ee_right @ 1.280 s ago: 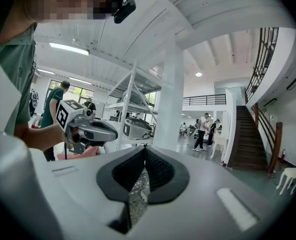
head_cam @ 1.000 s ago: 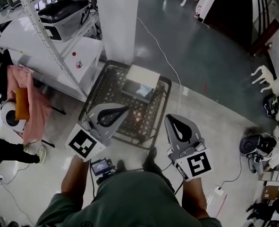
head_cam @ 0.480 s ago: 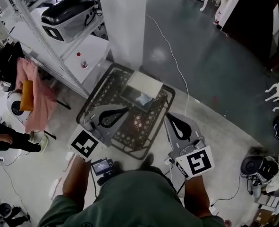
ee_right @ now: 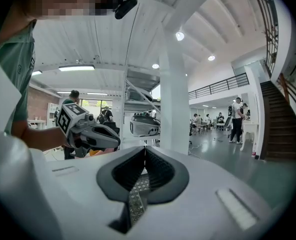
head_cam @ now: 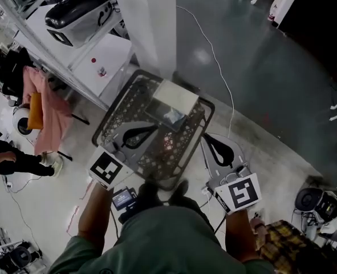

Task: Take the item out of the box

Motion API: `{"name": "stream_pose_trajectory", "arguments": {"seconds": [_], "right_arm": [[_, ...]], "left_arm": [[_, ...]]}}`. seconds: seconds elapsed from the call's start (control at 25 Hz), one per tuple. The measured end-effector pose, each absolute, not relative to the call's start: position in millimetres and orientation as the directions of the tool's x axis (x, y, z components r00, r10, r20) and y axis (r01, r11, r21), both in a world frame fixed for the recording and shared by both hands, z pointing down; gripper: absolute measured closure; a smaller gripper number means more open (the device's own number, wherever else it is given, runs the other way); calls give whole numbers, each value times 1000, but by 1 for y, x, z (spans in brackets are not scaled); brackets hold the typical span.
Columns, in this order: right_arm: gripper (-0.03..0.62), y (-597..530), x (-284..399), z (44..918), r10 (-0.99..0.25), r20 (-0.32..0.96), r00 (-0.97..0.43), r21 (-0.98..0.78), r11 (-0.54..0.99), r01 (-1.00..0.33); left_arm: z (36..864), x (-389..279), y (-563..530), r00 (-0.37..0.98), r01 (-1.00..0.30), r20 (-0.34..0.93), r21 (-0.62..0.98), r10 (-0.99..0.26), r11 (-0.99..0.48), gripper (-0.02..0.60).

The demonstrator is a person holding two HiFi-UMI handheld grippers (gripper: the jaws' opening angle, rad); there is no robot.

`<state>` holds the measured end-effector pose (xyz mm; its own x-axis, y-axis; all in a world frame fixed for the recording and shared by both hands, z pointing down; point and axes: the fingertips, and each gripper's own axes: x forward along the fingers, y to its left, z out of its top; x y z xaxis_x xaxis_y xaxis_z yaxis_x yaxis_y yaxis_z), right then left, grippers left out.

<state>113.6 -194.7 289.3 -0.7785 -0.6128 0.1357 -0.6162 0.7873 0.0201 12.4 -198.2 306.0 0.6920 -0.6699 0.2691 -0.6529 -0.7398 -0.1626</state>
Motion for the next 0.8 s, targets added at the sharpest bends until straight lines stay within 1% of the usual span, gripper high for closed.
{"name": "stream_pose_trajectory", "arguments": {"seconds": [0.16, 0.52, 0.8], "right_arm": [[588, -211, 111, 307, -632, 165, -757, 15, 769, -639], [588, -245, 102, 346, -697, 249, -672, -12, 691, -722], [588, -269, 97, 380, -710, 294, -640, -55, 656, -753]], "left_arm": [[327, 7, -222, 708, -642, 275, -132, -651, -755, 580], [394, -4, -281, 766, -573, 311, -65, -562, -817, 580], [463, -8, -320, 760, -528, 403, -75, -510, -846, 580]]}}
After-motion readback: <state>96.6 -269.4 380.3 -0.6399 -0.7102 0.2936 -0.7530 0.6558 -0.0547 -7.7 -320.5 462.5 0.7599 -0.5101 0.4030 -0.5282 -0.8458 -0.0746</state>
